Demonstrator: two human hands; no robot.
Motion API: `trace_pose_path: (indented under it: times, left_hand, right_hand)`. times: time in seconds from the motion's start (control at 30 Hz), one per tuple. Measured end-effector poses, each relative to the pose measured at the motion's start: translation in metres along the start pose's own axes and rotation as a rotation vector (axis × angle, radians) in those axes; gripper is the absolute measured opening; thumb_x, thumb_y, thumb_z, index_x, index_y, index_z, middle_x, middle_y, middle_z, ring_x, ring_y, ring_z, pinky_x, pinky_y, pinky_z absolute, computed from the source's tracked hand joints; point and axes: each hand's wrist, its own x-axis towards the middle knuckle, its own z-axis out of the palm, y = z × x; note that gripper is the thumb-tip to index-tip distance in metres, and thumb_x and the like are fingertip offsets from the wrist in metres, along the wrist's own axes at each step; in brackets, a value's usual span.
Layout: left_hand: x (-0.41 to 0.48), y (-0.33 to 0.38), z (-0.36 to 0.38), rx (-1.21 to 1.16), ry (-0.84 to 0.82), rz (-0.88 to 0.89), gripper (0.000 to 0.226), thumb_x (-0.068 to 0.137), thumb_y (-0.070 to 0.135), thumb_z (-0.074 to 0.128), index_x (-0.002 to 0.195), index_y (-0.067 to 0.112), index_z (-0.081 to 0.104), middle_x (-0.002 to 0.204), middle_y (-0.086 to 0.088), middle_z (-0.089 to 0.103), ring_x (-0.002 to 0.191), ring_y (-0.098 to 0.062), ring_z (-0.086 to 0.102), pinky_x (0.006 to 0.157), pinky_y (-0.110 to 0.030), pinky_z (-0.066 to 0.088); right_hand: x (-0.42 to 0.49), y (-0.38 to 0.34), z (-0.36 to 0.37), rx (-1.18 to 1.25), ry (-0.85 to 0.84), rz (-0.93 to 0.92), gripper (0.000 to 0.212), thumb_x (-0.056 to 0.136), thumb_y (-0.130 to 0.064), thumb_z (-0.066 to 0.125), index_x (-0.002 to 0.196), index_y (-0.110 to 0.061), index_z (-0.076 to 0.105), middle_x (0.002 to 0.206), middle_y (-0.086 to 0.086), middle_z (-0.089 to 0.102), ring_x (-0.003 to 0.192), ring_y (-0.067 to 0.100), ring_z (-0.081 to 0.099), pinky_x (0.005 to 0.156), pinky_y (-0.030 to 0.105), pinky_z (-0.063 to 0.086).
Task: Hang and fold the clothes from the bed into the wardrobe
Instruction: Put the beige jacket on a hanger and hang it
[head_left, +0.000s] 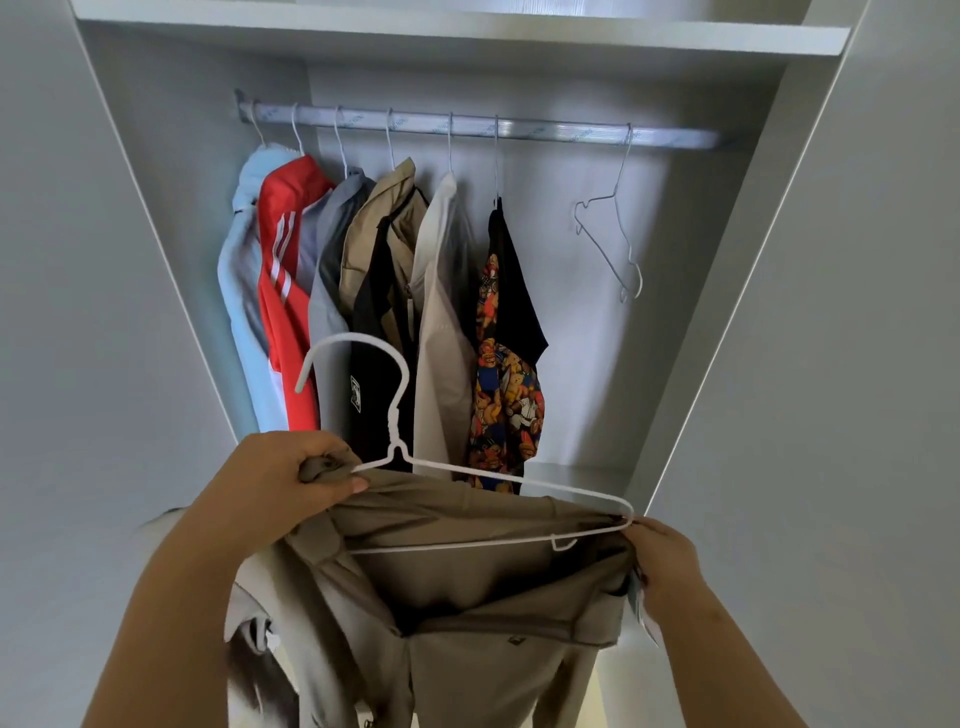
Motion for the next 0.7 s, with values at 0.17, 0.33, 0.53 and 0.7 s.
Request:
trace_pose_path:
  times: [0.17, 0.33, 0.53, 0.7]
  left_hand:
    - [-0.003, 0.000, 0.007, 0.041, -0.101, -0.006, 0.022, 0.070, 0.025, 0.079, 0.070, 0.035, 0.060, 0.061, 0.023, 0.056, 0.062, 0.008, 0.052, 0.060, 0.000, 0.037]
    - [0.006, 0.003, 0.020, 0.105, -0.018, -0.023, 0.015, 0.075, 0.026, 0.075, 0.089, 0.020, 0.071, 0.059, 0.021, 0.050, 0.060, 0.001, 0.047, 0.056, -0.005, 0.034]
    - [0.007, -0.003, 0.021, 0.193, 0.113, -0.084, 0.018, 0.078, 0.032, 0.071, 0.092, 0.021, 0.071, 0.065, 0.009, 0.052, 0.064, -0.011, 0.046, 0.055, -0.020, 0.032]
    - [0.009, 0.010, 0.035, 0.164, -0.024, -0.012, 0.019, 0.077, 0.035, 0.071, 0.093, 0.023, 0.070, 0.075, 0.008, 0.064, 0.072, -0.009, 0.055, 0.063, -0.023, 0.043]
  right_hand:
    - [0.002, -0.013, -0.002, -0.008, 0.039, -0.041, 0.008, 0.081, 0.006, 0.061, 0.076, 0.000, 0.065, 0.078, 0.014, 0.062, 0.069, 0.030, 0.055, 0.070, 0.034, 0.047]
    - [-0.002, -0.020, 0.006, -0.110, 0.013, -0.063, 0.015, 0.082, -0.003, 0.065, 0.068, -0.010, 0.064, 0.068, 0.007, 0.062, 0.066, 0.026, 0.057, 0.071, 0.034, 0.048]
    - [-0.005, -0.025, 0.001, -0.270, 0.028, -0.146, 0.006, 0.078, -0.005, 0.069, 0.075, -0.011, 0.068, 0.084, 0.014, 0.067, 0.088, 0.033, 0.061, 0.086, 0.043, 0.051]
    - [-0.016, -0.034, 0.017, -0.289, -0.012, -0.185, 0.007, 0.082, -0.007, 0.064, 0.084, -0.007, 0.071, 0.076, 0.006, 0.064, 0.080, 0.026, 0.059, 0.072, 0.033, 0.048]
